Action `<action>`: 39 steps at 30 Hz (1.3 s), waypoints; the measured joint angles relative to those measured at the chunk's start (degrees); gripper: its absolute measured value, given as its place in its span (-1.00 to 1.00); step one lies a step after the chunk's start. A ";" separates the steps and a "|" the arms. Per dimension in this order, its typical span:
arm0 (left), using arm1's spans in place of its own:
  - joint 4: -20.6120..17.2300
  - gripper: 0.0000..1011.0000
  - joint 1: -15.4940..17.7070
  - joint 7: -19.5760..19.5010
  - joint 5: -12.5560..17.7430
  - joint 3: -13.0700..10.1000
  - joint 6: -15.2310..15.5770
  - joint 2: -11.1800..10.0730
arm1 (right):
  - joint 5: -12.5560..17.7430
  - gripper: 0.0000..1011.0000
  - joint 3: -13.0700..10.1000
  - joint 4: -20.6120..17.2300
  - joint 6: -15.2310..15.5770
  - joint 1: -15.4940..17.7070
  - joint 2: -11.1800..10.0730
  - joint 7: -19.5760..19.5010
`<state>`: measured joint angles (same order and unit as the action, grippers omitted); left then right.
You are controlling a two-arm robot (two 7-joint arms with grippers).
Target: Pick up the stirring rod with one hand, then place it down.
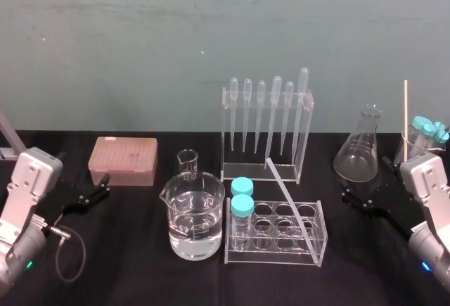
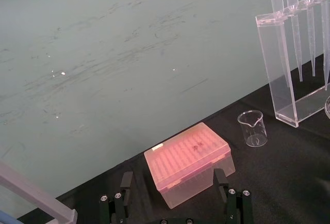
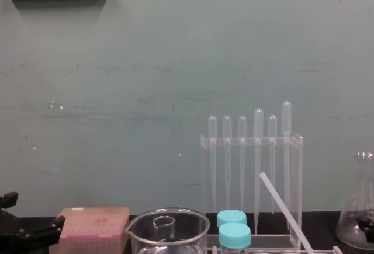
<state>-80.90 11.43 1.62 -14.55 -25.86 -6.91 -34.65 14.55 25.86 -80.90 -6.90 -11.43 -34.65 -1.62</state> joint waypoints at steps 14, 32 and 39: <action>0.00 0.98 0.00 0.00 0.00 0.00 0.00 0.00 | 0.00 0.98 0.00 0.00 0.00 0.00 0.00 0.00; 0.00 0.98 0.00 0.00 0.00 0.00 0.00 0.00 | 0.00 0.98 0.00 0.00 0.00 0.00 0.00 0.00; 0.00 0.98 0.00 0.00 0.00 0.00 0.00 0.00 | 0.00 0.98 0.00 0.00 0.00 0.00 0.00 0.00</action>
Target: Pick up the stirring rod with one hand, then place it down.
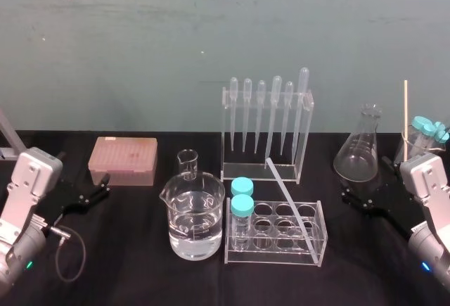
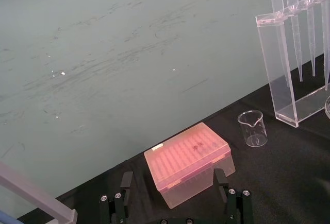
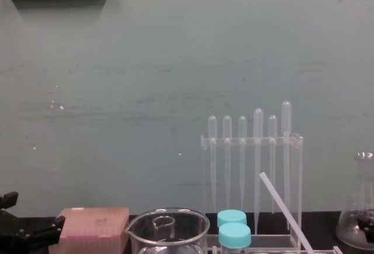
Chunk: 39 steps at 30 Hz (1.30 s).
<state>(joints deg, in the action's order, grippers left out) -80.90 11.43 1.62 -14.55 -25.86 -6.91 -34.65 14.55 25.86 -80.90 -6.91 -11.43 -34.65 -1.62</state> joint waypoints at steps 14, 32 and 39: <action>0.00 0.98 0.00 0.00 0.00 0.00 0.00 0.00 | 0.00 0.98 0.00 0.00 0.00 0.00 0.00 0.00; 0.00 0.98 0.00 0.00 0.00 0.00 0.00 0.00 | 0.00 0.98 0.00 0.00 0.00 0.00 0.00 0.00; 0.00 0.98 0.00 0.00 0.00 0.00 0.00 0.00 | -1.06 0.98 -1.08 -0.28 -2.47 0.61 0.46 -0.70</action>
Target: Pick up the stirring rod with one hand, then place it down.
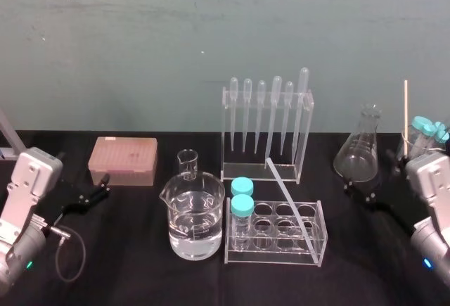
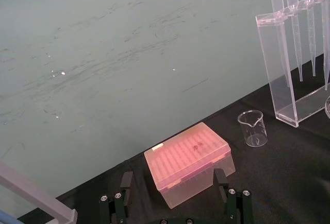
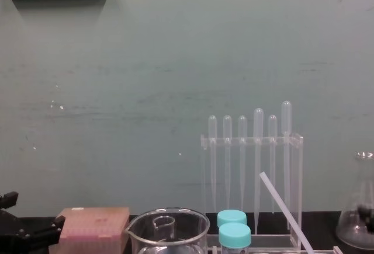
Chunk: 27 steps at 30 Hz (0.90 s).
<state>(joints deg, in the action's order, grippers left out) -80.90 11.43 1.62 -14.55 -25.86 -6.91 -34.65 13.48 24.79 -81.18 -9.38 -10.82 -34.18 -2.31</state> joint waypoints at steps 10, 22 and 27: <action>0.00 0.98 0.00 0.00 0.00 0.00 0.00 0.00 | -5.20 0.98 -1.93 -2.71 -15.72 1.30 0.60 -1.09; 0.00 0.98 0.00 0.00 0.00 0.00 0.00 0.00 | 2.03 0.98 3.18 -1.42 -18.43 -3.66 0.43 17.00; 0.00 0.98 0.00 0.00 0.00 0.00 0.00 0.00 | 8.12 0.98 4.19 0.10 -14.12 -5.58 1.14 24.00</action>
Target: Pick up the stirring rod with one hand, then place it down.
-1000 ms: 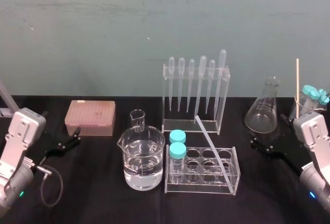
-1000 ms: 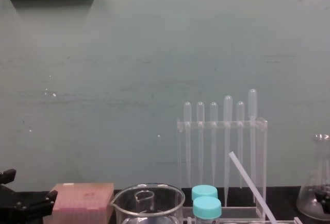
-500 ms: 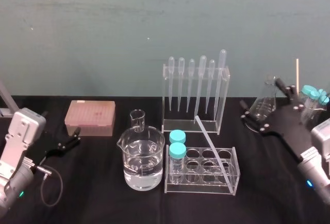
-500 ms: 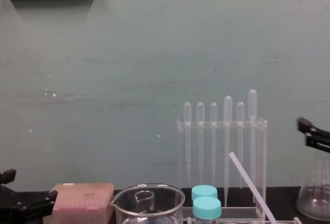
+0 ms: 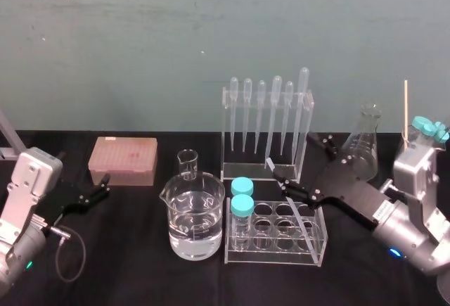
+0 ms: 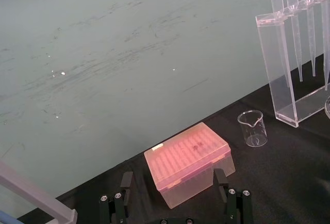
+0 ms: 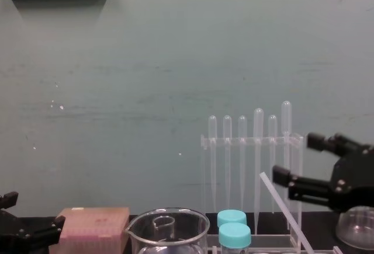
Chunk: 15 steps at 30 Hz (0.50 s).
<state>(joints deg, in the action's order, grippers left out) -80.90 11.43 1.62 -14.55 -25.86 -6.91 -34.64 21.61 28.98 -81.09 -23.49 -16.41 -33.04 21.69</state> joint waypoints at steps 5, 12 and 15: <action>0.00 0.98 0.00 0.00 0.00 0.00 0.00 0.00 | 8.00 0.98 0.26 2.58 8.64 -2.18 1.36 7.15; 0.00 0.98 0.00 0.00 0.00 0.00 0.00 0.00 | 12.96 0.98 0.27 5.39 16.68 -4.10 2.70 12.28; 0.00 0.98 0.00 0.00 0.00 0.00 0.00 0.00 | 13.41 0.98 0.30 6.23 18.63 -4.64 3.05 13.29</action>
<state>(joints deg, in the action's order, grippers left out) -80.90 11.43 1.62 -14.55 -25.86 -6.91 -34.64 35.02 29.27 -74.85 -4.87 -21.05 -29.99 34.98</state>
